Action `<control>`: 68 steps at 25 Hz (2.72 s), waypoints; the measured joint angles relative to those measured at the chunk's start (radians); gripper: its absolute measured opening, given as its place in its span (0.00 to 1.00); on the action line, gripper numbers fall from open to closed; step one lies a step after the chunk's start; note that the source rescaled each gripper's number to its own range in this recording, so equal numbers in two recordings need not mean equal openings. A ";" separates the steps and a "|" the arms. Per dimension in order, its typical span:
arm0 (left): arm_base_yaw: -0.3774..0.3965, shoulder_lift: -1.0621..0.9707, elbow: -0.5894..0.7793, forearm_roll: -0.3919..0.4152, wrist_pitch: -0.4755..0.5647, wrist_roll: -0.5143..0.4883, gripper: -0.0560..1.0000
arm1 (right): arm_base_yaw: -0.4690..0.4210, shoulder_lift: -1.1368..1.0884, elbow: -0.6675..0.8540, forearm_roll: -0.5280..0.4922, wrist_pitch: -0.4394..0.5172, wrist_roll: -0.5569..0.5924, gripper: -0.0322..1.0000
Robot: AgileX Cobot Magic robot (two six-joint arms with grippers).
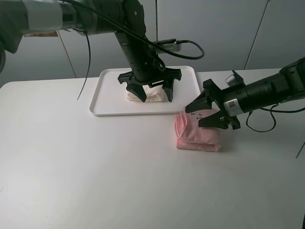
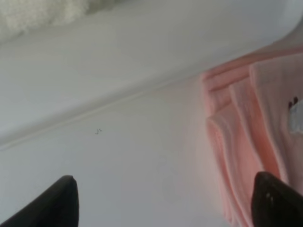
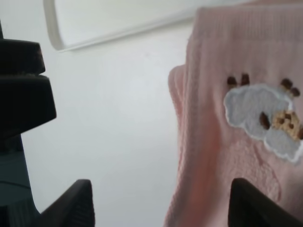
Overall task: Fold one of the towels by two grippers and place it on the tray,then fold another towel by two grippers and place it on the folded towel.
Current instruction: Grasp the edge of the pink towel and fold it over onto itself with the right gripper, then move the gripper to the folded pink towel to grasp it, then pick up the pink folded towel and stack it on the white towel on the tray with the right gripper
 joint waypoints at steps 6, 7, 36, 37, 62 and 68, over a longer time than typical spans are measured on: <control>0.000 0.000 0.000 0.000 0.006 0.010 0.96 | 0.000 -0.020 0.000 -0.028 -0.032 -0.001 0.65; 0.000 0.000 0.000 0.000 0.006 0.010 0.96 | -0.005 -0.024 0.000 -0.043 -0.036 -0.001 0.65; 0.000 0.000 0.000 0.000 0.011 0.045 0.96 | -0.081 0.041 0.000 -0.248 -0.159 0.073 0.65; 0.000 0.000 0.000 -0.002 0.011 0.047 0.96 | -0.079 0.041 0.000 -0.243 -0.168 0.072 0.65; 0.007 0.000 0.000 -0.029 0.053 0.171 0.96 | 0.022 0.041 0.000 -0.226 -0.251 0.035 0.12; 0.073 -0.007 0.000 -0.102 0.116 0.288 0.96 | 0.022 0.041 -0.032 -0.226 -0.098 0.009 0.12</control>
